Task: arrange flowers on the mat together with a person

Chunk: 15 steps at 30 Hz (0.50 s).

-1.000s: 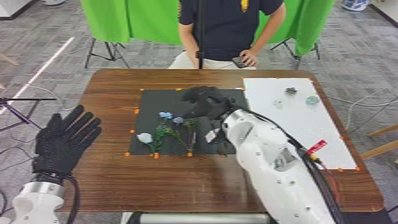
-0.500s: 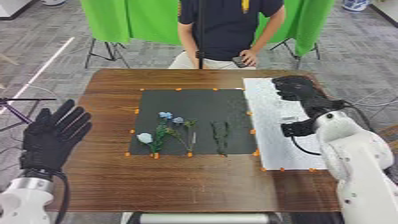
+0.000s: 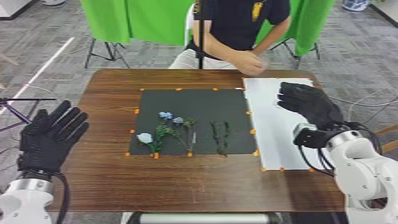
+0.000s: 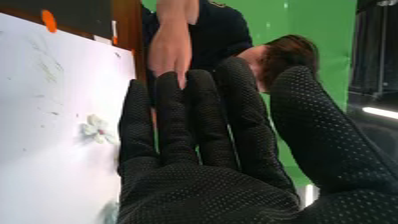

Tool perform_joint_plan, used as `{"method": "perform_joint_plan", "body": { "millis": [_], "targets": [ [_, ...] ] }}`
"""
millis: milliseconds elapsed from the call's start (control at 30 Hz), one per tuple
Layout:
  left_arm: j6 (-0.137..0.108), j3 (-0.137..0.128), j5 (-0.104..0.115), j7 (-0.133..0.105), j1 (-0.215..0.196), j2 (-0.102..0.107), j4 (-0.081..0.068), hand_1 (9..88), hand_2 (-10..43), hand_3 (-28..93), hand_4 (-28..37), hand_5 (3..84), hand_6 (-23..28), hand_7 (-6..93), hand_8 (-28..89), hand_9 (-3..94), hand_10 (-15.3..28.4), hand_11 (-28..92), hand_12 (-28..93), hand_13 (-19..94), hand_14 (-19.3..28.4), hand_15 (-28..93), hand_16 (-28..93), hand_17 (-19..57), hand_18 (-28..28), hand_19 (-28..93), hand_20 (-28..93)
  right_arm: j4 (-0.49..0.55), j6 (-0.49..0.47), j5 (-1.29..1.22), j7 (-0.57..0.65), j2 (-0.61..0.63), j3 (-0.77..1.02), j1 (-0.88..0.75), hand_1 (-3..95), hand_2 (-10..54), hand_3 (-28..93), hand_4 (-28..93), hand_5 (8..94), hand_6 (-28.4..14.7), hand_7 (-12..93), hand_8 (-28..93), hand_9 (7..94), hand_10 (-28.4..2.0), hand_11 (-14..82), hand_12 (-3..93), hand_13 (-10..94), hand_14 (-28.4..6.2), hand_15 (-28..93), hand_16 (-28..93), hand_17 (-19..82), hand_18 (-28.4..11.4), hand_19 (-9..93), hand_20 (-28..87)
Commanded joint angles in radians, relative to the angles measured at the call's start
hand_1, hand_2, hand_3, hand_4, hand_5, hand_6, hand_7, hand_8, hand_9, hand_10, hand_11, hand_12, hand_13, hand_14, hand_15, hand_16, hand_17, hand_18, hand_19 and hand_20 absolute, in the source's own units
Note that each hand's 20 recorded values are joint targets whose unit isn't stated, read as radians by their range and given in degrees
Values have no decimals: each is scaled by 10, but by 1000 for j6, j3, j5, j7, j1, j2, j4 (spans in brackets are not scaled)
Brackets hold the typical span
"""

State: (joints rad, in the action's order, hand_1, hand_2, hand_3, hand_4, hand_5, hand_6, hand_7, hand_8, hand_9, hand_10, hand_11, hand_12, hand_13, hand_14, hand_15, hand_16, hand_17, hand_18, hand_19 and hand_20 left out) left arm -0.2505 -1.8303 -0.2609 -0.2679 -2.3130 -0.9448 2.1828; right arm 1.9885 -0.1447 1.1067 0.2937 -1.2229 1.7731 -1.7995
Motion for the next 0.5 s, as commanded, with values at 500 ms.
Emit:
{"method": "perform_joint_plan", "body": {
  "millis": [500],
  "targets": [
    [-2,3,26,-8,-33,-27,11,273,136,687,-283,447,74,99,-87,412,147,161,94,333,147,253,-40,-17,148,290,113,24,-18,105,2,-40,20,-34,367,33,786,-283,480,-24,211,-151,416,-122,109,100,318,-125,221,58,105,-148,435,61]
  ]
}}
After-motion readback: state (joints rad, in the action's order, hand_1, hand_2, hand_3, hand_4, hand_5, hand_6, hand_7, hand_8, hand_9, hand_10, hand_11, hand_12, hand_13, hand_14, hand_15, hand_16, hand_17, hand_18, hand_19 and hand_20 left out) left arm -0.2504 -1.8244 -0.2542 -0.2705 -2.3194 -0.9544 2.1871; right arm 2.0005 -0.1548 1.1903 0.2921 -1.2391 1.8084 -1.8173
